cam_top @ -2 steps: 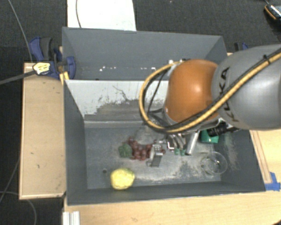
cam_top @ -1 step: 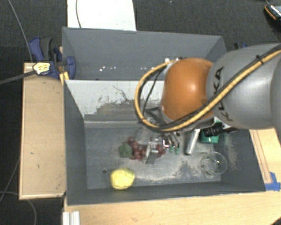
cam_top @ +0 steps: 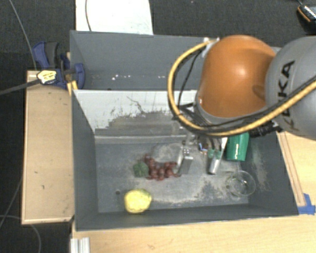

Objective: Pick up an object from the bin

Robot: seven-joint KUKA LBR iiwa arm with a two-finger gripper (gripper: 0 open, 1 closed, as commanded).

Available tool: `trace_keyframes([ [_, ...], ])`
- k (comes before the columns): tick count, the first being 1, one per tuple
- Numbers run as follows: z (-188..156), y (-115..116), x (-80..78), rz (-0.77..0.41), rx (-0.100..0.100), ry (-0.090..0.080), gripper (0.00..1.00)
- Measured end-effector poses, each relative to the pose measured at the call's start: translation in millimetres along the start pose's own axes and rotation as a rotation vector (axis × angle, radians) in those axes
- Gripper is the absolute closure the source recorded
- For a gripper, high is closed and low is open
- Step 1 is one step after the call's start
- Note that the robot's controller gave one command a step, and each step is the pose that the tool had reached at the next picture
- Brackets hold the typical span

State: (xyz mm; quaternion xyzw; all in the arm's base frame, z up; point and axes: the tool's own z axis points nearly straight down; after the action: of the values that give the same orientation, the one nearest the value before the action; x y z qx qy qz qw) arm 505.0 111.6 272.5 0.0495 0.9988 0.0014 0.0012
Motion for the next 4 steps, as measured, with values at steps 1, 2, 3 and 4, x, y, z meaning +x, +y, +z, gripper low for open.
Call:
trace_keyframes([
  [1, 75, -6, -1.4, 0.032, -0.002, -0.006, 0.00],
  [2, 42, -3, -4.4, 0.131, -0.005, -0.011, 0.00],
  [3, 130, -1, 2.5, 0.130, -0.004, -0.009, 0.00],
  [4, 131, 14, -10.2, 0.120, -0.008, -0.019, 0.00],
])
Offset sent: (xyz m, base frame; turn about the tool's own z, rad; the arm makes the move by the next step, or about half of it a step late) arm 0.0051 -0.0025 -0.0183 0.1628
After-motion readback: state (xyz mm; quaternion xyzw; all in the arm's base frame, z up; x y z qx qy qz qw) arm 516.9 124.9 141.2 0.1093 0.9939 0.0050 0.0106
